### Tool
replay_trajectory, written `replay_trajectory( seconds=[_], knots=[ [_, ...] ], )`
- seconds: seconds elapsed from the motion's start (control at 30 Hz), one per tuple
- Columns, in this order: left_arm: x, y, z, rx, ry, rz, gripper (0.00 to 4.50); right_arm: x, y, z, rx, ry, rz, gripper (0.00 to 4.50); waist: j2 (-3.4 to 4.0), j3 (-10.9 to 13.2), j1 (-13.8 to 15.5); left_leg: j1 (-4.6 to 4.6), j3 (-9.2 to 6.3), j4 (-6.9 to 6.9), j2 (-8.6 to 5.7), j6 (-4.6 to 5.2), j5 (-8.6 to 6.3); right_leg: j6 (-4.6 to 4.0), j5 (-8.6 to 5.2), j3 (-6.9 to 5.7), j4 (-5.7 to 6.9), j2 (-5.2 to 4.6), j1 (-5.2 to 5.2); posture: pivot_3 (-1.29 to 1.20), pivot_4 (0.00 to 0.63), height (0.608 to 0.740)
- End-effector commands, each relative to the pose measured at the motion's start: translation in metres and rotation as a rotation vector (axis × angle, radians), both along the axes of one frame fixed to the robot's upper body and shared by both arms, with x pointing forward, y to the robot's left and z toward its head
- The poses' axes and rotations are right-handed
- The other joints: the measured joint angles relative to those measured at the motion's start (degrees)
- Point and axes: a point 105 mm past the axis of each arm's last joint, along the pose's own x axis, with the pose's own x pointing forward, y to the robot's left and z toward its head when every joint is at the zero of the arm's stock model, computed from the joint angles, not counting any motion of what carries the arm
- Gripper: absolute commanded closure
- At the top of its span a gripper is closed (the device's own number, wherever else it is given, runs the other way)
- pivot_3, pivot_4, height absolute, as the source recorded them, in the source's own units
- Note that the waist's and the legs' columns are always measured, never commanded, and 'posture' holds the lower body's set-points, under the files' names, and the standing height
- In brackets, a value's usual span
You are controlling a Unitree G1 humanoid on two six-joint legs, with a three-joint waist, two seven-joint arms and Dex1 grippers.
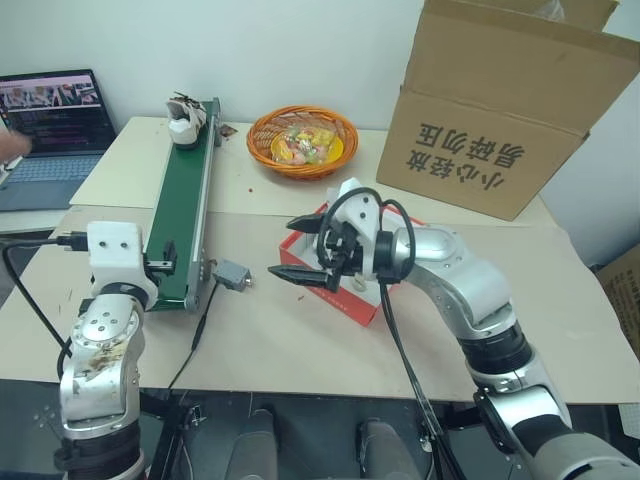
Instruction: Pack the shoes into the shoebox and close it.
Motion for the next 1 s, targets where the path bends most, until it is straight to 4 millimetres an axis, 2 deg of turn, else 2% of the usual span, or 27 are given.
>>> replay_trajectory(
  seconds=[0.03, 0.63, 1.0],
  knots=[
    [0.001, -0.004, 0.008, 0.014, -0.054, -0.006, 0.0, -0.003, 0.001, 0.009, 0.022, -0.048, -0.006, 0.0, 0.0, 0.0, -0.03, 0.0, 0.0, 0.0, 0.0, 0.0, 0.0, 0.0, 0.0, 0.0, 0.0, 0.0, -0.01, 0.0, 0.15, 0.721],
    [0.005, -0.007, -0.03, -0.007, 0.017, -0.007, 0.0, 0.004, -0.003, 0.004, 0.01, -0.037, -0.046, 0.0, 0.0, 0.0, -0.02, 0.0, 0.0, -0.03, 0.0, 0.0, 0.0, -0.01, -0.01, 0.0, -0.02, -0.01, -0.03, 0.0, 0.15, 0.721],
    [0.01, -0.004, -0.036, -0.039, 0.009, -0.021, 0.0, 0.006, -0.004, 0.007, 0.022, -0.04, -0.062, 0.0, 0.0, 0.0, -0.02, -0.02, 0.0, -0.05, 0.0, 0.0, 0.0, -0.02, -0.01, 0.0, -0.03, -0.02, -0.08, 0.0, 0.15, 0.721]
  ],
)
